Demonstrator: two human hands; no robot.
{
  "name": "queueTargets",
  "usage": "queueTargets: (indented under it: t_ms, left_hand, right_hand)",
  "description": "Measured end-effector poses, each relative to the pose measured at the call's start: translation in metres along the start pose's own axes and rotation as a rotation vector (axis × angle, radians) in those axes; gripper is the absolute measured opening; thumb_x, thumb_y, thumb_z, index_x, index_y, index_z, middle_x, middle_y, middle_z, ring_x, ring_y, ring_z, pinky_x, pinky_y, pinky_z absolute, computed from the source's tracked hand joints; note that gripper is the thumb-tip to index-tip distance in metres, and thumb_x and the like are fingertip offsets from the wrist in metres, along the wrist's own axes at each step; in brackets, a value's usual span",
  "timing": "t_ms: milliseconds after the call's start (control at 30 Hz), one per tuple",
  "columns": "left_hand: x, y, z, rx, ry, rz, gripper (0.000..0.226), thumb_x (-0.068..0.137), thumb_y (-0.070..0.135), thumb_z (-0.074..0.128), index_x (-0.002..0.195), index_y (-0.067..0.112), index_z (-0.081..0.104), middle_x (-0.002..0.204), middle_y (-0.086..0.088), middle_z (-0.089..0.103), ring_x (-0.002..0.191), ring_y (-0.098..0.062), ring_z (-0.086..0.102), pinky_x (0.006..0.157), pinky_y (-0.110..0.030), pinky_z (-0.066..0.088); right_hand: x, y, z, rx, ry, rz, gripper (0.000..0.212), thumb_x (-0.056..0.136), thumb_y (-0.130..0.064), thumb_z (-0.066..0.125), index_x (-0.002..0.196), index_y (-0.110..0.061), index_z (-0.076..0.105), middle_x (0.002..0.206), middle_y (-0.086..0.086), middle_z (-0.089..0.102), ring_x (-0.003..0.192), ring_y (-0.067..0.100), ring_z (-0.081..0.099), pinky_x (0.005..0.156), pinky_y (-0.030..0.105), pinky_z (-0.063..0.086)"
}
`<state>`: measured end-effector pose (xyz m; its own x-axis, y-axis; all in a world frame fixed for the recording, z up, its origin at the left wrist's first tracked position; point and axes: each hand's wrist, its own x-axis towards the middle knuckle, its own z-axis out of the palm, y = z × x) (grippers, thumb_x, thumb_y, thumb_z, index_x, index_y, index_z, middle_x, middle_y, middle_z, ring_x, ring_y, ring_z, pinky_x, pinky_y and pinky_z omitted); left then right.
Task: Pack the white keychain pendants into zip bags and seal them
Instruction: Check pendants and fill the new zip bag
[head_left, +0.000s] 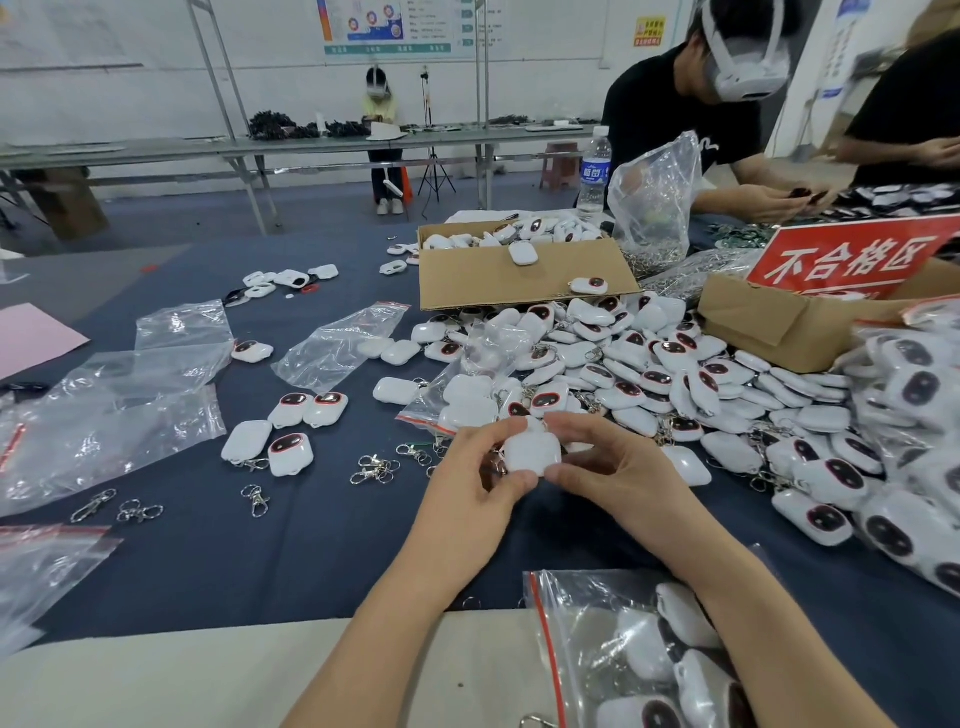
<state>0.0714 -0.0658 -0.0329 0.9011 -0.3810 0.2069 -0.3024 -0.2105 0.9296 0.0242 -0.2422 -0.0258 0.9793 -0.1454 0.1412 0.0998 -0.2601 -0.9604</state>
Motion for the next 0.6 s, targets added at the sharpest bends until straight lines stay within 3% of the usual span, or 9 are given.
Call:
queueTargets:
  t_ms: [200,300,433,600]
  left_hand:
    - [0.0016,-0.0037,0.0013,-0.002,0.007,-0.029,0.047,0.088,0.006,0.072,0.109,0.047,0.065,0.113,0.02,0.067,0.098,-0.008,0.064,0.09,-0.02,0.05]
    - [0.0019,-0.0042,0.0014,-0.03,0.027,-0.044,0.044,0.087,0.004,0.072,0.104,0.044,0.069,0.096,0.026,0.067,0.086,-0.007,0.063,0.078,-0.013,0.048]
    - [0.0036,-0.0043,0.0021,-0.091,0.044,-0.087,0.048,0.087,-0.001,0.07,0.09,0.048,0.071,0.075,0.02,0.062,0.07,-0.006,0.062,0.068,-0.01,0.047]
    - [0.0043,-0.0047,0.0022,-0.108,0.058,-0.102,0.04,0.089,0.0,0.069,0.09,0.039,0.072,0.078,0.012,0.062,0.065,-0.008,0.067,0.065,-0.008,0.046]
  right_hand:
    - [0.0013,0.0007,0.0021,-0.013,0.016,0.035,0.033,0.081,-0.011,0.082,0.099,-0.038,0.073,0.093,-0.013,0.076,0.088,0.002,0.071,0.079,0.009,0.05]
    - [0.001,0.0,0.0017,0.017,0.041,0.045,0.033,0.08,-0.009,0.082,0.089,-0.04,0.076,0.086,-0.014,0.075,0.076,0.0,0.068,0.072,0.008,0.049]
    - [0.0009,-0.0003,0.0017,0.082,0.069,0.054,0.036,0.081,-0.004,0.08,0.079,-0.04,0.079,0.073,-0.009,0.074,0.064,0.001,0.066,0.065,0.007,0.048]
    - [0.0014,-0.0001,0.0021,0.071,0.087,0.059,0.033,0.084,-0.01,0.08,0.08,-0.044,0.079,0.072,-0.002,0.075,0.066,0.004,0.068,0.068,0.006,0.048]
